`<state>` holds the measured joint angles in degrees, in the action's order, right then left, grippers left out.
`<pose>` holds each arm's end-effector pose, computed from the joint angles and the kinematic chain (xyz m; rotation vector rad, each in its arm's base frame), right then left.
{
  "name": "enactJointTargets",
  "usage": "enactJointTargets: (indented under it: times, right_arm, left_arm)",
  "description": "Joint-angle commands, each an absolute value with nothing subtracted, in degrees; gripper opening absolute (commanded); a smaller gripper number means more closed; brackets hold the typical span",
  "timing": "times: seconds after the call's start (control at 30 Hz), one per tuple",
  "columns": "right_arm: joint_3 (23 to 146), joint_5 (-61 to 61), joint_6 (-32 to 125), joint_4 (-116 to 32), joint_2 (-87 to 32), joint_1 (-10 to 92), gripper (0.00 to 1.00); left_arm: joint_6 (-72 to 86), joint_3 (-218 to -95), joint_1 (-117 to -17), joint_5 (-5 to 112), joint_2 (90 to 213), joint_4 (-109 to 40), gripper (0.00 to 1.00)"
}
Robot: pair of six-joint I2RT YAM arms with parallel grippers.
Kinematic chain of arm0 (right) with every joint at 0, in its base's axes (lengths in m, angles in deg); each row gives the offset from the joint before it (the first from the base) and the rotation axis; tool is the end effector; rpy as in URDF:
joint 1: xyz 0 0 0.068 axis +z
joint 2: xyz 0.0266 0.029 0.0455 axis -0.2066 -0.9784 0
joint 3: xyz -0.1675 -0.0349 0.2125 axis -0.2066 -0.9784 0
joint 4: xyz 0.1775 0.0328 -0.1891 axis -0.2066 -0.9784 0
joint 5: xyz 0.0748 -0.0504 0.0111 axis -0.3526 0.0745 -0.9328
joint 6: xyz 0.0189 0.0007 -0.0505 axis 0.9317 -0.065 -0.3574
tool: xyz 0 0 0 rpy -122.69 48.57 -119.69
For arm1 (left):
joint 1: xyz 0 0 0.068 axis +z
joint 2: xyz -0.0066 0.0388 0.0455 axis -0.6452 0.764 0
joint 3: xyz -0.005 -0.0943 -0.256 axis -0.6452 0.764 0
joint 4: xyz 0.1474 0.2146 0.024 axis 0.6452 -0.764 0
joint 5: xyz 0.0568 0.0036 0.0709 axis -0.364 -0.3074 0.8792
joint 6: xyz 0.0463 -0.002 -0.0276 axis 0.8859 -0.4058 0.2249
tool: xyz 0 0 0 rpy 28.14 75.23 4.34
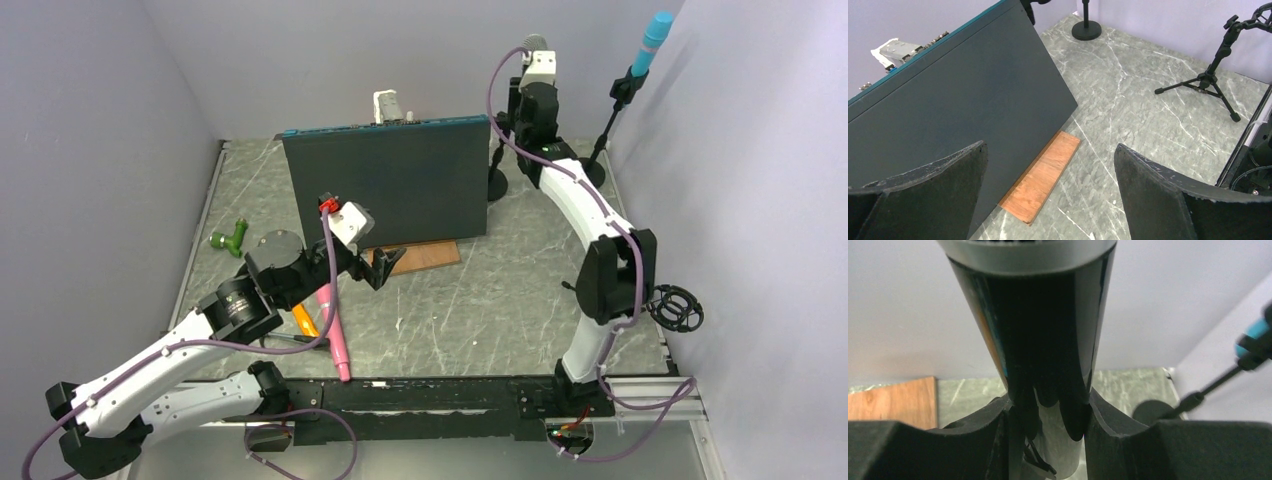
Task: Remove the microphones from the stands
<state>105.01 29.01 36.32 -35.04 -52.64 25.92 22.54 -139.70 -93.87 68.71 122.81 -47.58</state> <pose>0.4421 0.0967 0.3766 0.0446 1.6343 -0.1632 0.1115 -0.1444 0.3983 0.7081 1.4790 -0.5710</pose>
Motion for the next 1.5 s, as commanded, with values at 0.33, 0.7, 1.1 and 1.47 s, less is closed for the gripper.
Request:
enactJointTargets:
  times: [0.33, 0.7, 1.1, 1.47]
  right_arm:
    - [75.0, 24.5, 43.4, -46.1, -8.8, 29.2, 0.00]
    - [64.6, 8.6, 50.3, -53.4, 6.3, 40.0, 0.00]
    - [62.3, 13.2, 55.8, -55.7, 5.4, 42.0, 0.00]
    - [63.7, 32.9, 77.2, -71.6, -7.7, 29.1, 0.00]
  left_arm:
    - [21.8, -139.6, -96.1, 65.9, 120.9, -44.4, 0.99]
    - [16.2, -137.8, -96.7, 59.5, 123.6, -41.3, 0.99]
    - [17.1, -137.5, -96.7, 57.9, 127.4, -40.6, 0.99]
    - [17.1, -136.8, -96.7, 61.0, 125.6, -40.4, 0.99]
